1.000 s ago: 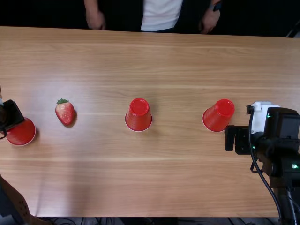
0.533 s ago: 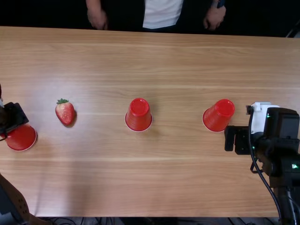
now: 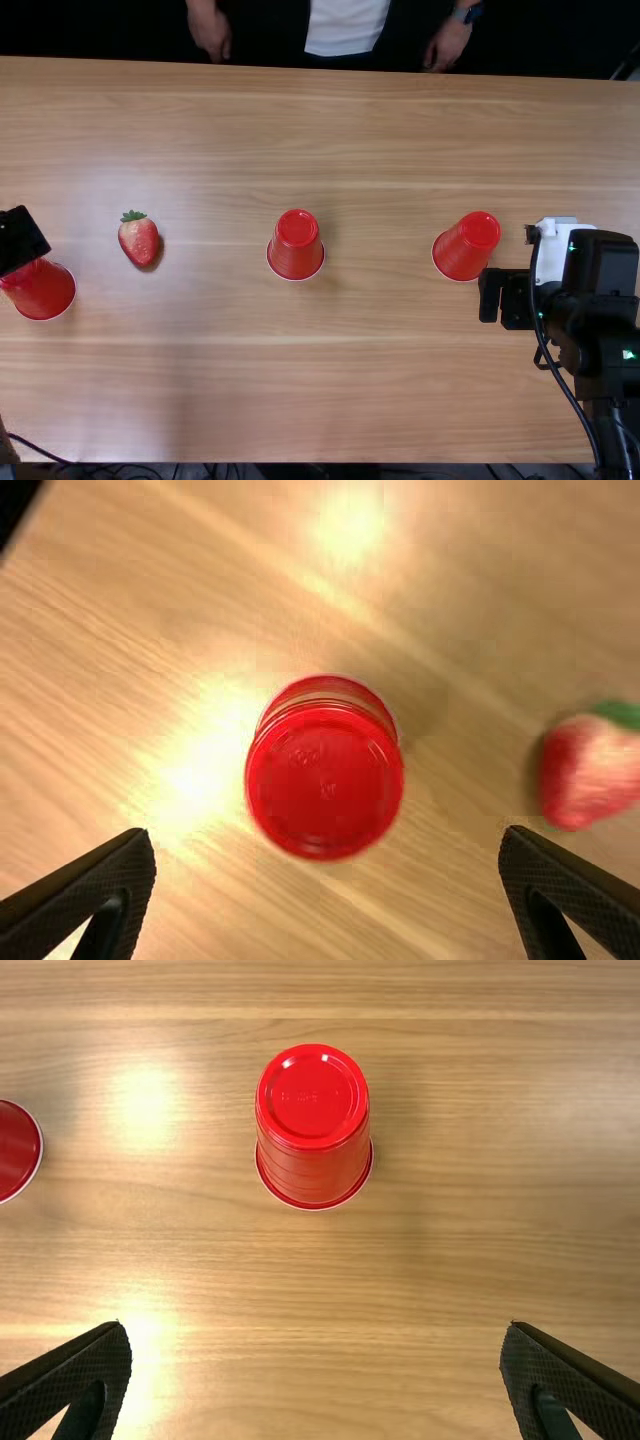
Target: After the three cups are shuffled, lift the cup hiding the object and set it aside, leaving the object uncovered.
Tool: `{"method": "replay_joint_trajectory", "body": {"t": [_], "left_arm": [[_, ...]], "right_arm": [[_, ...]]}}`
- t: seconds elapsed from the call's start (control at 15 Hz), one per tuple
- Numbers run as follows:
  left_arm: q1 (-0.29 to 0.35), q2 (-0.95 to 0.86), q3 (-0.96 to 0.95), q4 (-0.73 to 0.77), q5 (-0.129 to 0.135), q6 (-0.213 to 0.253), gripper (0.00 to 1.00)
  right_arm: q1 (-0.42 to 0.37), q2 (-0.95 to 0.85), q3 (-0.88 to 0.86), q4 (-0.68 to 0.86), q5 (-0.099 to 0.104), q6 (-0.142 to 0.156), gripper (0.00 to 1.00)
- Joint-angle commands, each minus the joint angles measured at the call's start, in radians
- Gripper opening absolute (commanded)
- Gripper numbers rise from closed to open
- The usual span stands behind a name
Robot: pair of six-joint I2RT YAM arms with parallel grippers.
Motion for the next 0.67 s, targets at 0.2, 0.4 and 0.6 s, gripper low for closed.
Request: {"method": "replay_joint_trajectory", "body": {"t": [0.2, 0.4, 0.6], "left_arm": [[-0.223, -0.275, -0.08, 0.0, 0.015, -0.007, 1.0], [-0.327, -0.407, -0.155, 0.0, 0.015, -0.007, 1.0], [-0.349, -0.551, -0.281, 0.013, 0.014, -0.003, 1.0]], "right_arm": [[0.063, -0.097, -0.011, 0.001, -0.004, 0.006, 1.0], [0.074, -0.157, -0.045, -0.003, -0.004, 0.006, 1.0], [0.074, -0.274, -0.129, -0.001, -0.004, 0.006, 1.0]]}}
